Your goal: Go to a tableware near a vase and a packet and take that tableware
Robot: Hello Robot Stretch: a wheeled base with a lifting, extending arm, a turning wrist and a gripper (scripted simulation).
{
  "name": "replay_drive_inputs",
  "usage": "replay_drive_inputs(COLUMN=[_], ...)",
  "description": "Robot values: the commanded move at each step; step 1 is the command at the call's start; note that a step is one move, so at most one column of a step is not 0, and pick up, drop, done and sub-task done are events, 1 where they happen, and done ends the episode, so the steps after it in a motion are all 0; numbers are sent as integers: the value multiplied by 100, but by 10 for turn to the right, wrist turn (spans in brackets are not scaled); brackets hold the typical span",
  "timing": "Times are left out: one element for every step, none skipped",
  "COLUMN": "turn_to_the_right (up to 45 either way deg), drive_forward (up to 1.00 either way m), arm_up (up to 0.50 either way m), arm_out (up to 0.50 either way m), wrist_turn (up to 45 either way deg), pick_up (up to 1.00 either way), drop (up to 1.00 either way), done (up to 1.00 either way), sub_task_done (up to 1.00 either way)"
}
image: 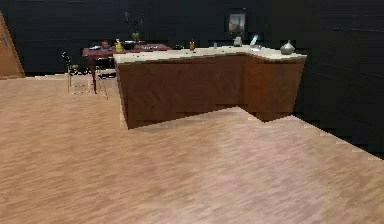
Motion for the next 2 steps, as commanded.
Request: replay_drive_inputs(turn_to_the_right=[150,0], drive_forward=[0,25], arm_up=[0,0], arm_out=[0,0], wrist_turn=[0,0], pick_up=[0,0], drop=[0,0], done=[0,0], sub_task_done=[0,0])
